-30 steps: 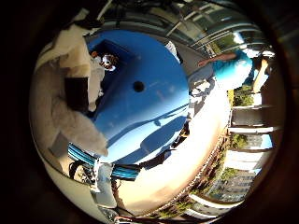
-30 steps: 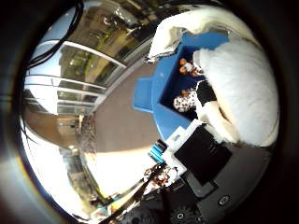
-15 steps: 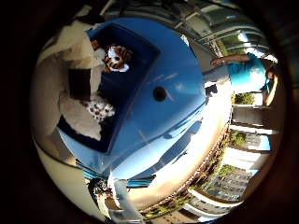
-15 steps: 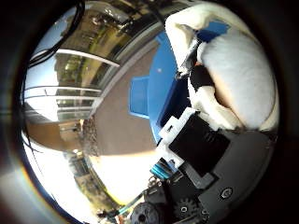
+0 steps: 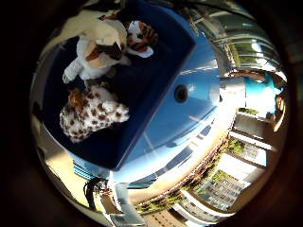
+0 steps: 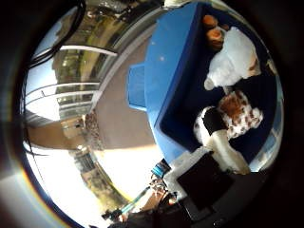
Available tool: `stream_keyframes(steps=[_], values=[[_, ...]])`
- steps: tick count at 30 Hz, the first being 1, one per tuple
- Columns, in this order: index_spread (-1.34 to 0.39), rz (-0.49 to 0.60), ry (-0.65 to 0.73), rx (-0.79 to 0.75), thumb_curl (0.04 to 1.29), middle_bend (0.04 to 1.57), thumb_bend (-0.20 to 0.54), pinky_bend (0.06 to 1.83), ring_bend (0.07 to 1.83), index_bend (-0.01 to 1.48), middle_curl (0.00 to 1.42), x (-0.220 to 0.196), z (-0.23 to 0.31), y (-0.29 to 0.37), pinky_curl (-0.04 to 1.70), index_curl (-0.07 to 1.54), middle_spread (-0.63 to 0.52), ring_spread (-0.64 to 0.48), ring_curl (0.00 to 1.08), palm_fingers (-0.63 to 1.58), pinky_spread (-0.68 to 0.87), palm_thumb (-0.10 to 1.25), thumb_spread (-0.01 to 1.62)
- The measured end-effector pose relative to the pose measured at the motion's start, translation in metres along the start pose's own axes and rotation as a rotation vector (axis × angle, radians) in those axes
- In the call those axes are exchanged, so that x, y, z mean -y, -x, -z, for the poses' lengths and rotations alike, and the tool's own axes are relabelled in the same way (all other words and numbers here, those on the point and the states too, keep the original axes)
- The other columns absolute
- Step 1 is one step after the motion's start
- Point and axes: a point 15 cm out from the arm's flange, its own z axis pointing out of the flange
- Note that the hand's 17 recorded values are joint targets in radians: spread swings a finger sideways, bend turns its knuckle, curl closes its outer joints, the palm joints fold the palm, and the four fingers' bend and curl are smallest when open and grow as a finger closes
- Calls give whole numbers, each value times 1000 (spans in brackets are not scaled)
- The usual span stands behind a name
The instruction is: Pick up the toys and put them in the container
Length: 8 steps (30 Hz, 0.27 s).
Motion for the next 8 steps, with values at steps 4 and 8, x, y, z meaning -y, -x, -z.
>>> stream_keyframes(steps=[4,8], values=[[-466,0,-42,-2,586,152,-28,811,502,141,389,-6,27,0,406,441,66,301,304,-58,469,771,1067],[-450,-8,-87,-5,576,156,-27,782,476,163,361,-20,64,-7,378,400,65,304,299,-28,475,774,1066]])
